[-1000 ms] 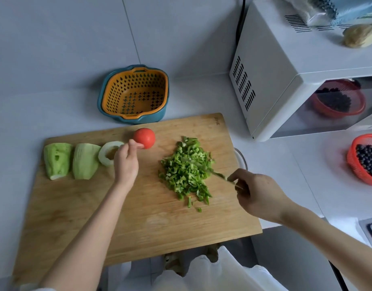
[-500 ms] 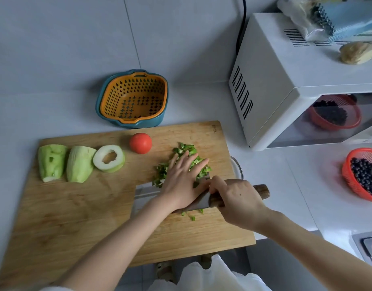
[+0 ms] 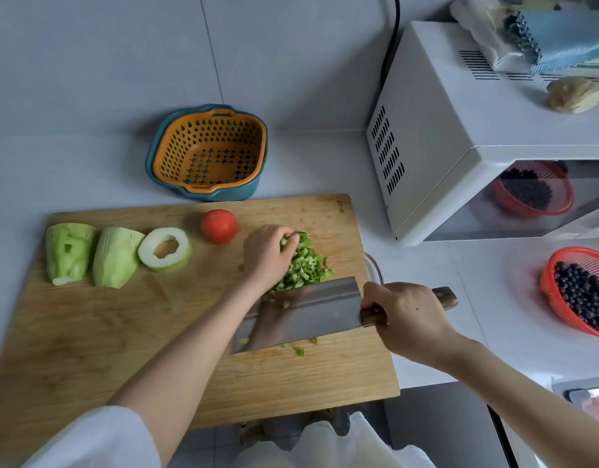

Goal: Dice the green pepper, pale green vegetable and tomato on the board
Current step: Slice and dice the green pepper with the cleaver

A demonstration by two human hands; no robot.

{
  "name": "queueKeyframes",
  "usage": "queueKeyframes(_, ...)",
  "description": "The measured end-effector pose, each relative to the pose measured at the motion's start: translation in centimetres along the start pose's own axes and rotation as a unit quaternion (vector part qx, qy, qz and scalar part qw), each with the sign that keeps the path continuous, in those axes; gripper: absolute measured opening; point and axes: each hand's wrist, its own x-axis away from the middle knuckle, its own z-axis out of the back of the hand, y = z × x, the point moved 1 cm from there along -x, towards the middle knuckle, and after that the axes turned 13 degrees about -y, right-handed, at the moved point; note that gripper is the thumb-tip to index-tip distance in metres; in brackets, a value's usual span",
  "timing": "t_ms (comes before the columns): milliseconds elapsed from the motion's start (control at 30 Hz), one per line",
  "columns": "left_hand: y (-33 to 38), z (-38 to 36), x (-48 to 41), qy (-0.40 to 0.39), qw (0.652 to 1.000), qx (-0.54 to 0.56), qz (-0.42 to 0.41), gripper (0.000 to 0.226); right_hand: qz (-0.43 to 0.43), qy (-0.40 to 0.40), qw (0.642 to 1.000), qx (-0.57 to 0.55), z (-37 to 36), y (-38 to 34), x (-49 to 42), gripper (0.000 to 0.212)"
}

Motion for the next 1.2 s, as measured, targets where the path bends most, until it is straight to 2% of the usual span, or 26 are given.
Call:
queueKeyframes(67,0.2,1.7,0.2,0.006,0.997,0.075,-0.005,0.032,-0.027,0.001,1.000,-0.012,0.2,1.0,0.5,0.044)
queueKeyframes(100,0.3,2.3,0.6,-0.025,0.995,0.097,-0.016,0.033,-0.038,0.003,0.999,-0.018,0.3,1.4,0.7,0.043)
queueKeyframes(133,0.4,2.8,1.3,-0.069,0.992,0.100,-0.031,0.043,-0.047,0.006,0.999,-0.024,0.3,1.7,0.8,0.042)
queueKeyframes(200,0.6,2.5,3.1,-0.161,0.984,0.058,-0.059,0.076,-0.055,0.010,0.998,-0.029,0.5,2.0,0.9,0.040)
queueKeyframes(267,0.2,1.2,4.2,-0.199,0.977,-0.001,-0.077,0.101,-0.049,0.013,0.998,-0.033,0.7,2.0,0.8,0.040)
queueKeyframes(400,-1.1,-0.6,3.1,-0.135,0.987,-0.067,-0.049,0.109,-0.025,0.011,0.999,-0.028,1.2,2.1,0.8,0.038)
queueKeyframes(500,-1.8,-0.5,1.8,-0.089,0.989,-0.115,-0.035,0.092,-0.028,0.010,0.999,-0.040,1.1,2.6,1.3,0.038)
queueKeyframes(633,-1.8,0.7,1.9,0.106,0.991,-0.067,-0.039,0.038,-0.052,0.004,0.995,-0.084,1.4,3.4,2.1,0.038)
queueKeyframes(667,-1.9,1.2,2.1,0.115,0.992,-0.039,-0.021,0.030,-0.067,-0.007,0.992,-0.107,1.6,3.6,2.2,0.036)
queueKeyframes(733,-2.6,2.0,2.6,0.090,0.996,-0.007,0.018,0.023,-0.099,-0.064,0.975,-0.188,2.0,3.9,2.3,0.035)
queueKeyframes(800,-3.8,2.8,3.3,0.066,0.996,-0.015,0.058,0.022,-0.114,-0.135,0.937,-0.301,2.0,4.1,2.3,0.032)
queueKeyframes(867,-4.8,3.4,4.3,0.006,0.991,-0.052,0.127,0.025,-0.114,-0.194,0.897,-0.380,1.8,3.8,2.4,0.028)
queueKeyframes(900,-5.1,3.5,4.8,-0.039,0.983,-0.071,0.163,0.027,-0.107,-0.218,0.888,-0.390,1.7,3.4,2.3,0.027)
queueKeyframes(967,-5.4,3.5,5.7,-0.116,0.966,-0.065,0.221,0.030,-0.089,-0.264,0.889,-0.364,1.1,2.8,2.0,0.026)
queueKeyframes(1033,-5.2,3.4,6.4,-0.158,0.951,0.022,0.263,0.043,-0.066,-0.301,0.896,-0.318,0.5,2.0,1.2,0.027)
queueKeyframes(1100,-4.8,3.2,6.5,-0.161,0.932,0.158,0.284,0.053,-0.044,-0.330,0.900,-0.281,-0.1,1.2,0.3,0.025)
queueKeyframes(1200,-3.9,3.0,5.8,-0.160,0.914,0.228,0.294,0.060,-0.023,-0.358,0.902,-0.241,-0.6,0.3,-0.9,0.017)
